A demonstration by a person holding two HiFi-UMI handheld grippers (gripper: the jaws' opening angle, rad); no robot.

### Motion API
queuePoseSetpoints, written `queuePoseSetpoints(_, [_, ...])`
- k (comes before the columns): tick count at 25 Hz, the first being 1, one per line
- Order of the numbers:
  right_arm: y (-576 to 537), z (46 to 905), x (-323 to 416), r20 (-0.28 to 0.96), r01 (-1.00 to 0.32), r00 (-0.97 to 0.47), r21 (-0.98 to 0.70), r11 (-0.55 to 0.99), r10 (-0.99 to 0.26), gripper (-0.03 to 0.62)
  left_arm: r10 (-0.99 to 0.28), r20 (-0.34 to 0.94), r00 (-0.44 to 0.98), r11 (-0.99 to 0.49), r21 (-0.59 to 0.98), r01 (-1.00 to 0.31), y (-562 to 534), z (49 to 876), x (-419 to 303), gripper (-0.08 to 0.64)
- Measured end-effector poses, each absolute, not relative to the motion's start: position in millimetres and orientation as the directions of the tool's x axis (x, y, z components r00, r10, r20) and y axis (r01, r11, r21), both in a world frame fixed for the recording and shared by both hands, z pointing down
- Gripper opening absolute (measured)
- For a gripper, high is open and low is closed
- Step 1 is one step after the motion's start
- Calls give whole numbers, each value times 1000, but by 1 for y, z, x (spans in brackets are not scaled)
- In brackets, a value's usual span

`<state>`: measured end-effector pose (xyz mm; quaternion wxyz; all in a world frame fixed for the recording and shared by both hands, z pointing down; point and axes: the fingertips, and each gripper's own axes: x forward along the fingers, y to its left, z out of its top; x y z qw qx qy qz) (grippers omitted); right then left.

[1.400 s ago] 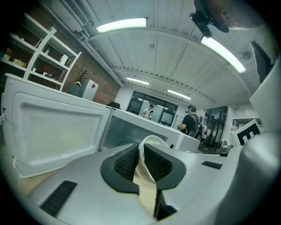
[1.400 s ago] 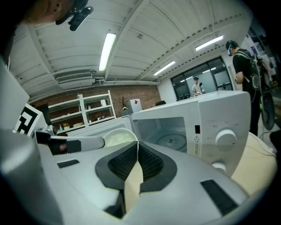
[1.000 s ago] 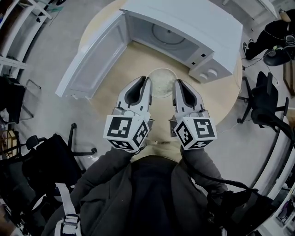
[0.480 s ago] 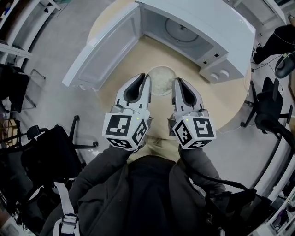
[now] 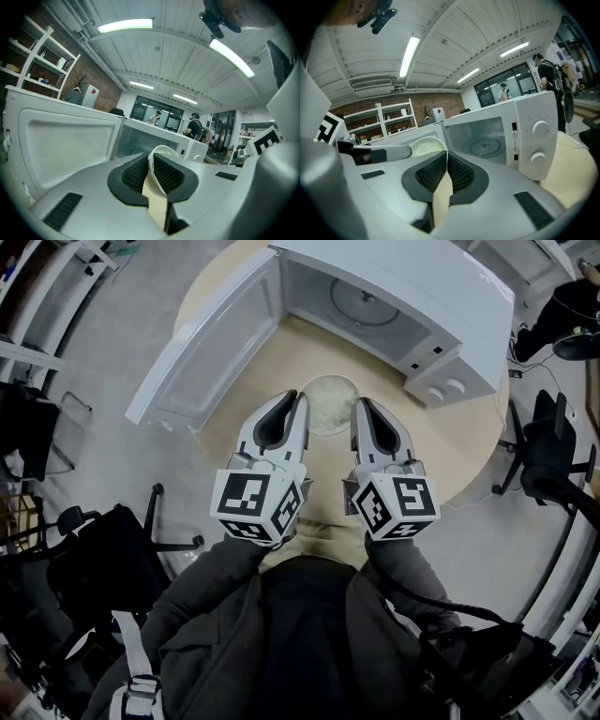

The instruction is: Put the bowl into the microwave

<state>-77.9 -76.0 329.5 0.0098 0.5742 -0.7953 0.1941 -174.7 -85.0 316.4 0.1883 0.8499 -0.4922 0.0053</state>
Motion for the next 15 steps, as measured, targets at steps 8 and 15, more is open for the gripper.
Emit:
queuePoseSetpoints(8, [-106, 345, -64, 224, -932, -274, -304, 200, -935, 15, -797, 187, 574, -510, 301, -806, -123, 331, -160, 44])
queuePoseSetpoints(15, [-142, 359, -47, 245, -945, -202, -303, 123, -948, 15, -749, 206, 630, -557, 319, -767, -167, 348, -142, 44])
